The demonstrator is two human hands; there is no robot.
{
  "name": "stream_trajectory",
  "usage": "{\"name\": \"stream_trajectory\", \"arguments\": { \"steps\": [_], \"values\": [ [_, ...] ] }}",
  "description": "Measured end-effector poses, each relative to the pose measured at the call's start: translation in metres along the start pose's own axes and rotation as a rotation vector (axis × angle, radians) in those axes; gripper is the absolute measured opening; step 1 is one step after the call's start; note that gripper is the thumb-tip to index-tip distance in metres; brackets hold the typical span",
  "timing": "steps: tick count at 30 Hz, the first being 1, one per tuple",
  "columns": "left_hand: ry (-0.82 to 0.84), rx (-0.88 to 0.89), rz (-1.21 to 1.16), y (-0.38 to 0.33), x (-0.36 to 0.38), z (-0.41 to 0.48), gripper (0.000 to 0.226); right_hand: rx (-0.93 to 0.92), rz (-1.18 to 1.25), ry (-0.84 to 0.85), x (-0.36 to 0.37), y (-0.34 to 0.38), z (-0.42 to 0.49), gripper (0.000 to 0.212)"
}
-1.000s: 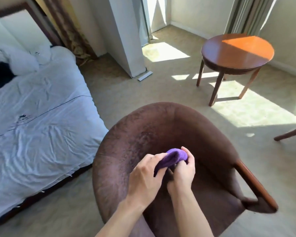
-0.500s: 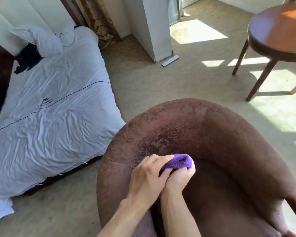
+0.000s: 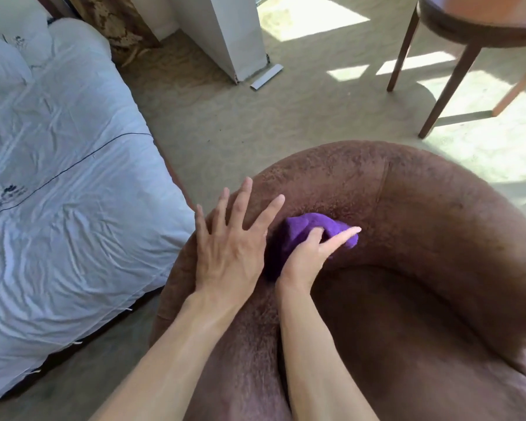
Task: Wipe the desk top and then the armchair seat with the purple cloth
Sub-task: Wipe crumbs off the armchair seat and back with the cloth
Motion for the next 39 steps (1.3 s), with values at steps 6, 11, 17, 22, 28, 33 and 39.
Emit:
{"name": "stream_trajectory", "arguments": {
  "steps": [6,11,17,22,28,33,39],
  "values": [
    [-0.100,0.056,0.043,0.013,0.010,0.004,0.066,-0.049,-0.185,-0.095,0.022,-0.015,-0.004,0.063],
    [-0.054,0.045,-0.002,0.014,0.009,0.005,0.059,-0.088,-0.319,0.000,0.020,-0.032,-0.032,0.058],
    [-0.076,0.054,0.018,0.004,0.003,-0.004,0.076,0.027,-0.456,0.130,-0.006,-0.074,-0.081,0.039],
    [-0.085,0.019,0.024,0.005,0.003,-0.006,0.083,0.007,-0.572,0.202,-0.021,-0.100,-0.112,0.024],
    [-0.074,0.037,0.019,0.006,0.000,-0.005,0.075,-0.005,-0.657,0.148,-0.051,-0.109,-0.117,0.034],
    [-0.080,0.052,-0.021,0.009,-0.001,-0.005,0.063,0.173,-0.173,-0.194,-0.114,-0.109,-0.080,0.049],
    [-0.146,0.066,0.023,0.006,0.004,-0.008,0.062,0.205,0.201,-0.265,-0.116,-0.091,-0.011,0.042]
  ]
}}
Point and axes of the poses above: each hand's wrist, its own z-axis towards the middle knuckle, its own x-axis out of the palm, y = z × x, the point moved 9 cm from there along z, towards the middle knuckle, and after that the axes turned 8 degrees about x, right-handed, at the moved point
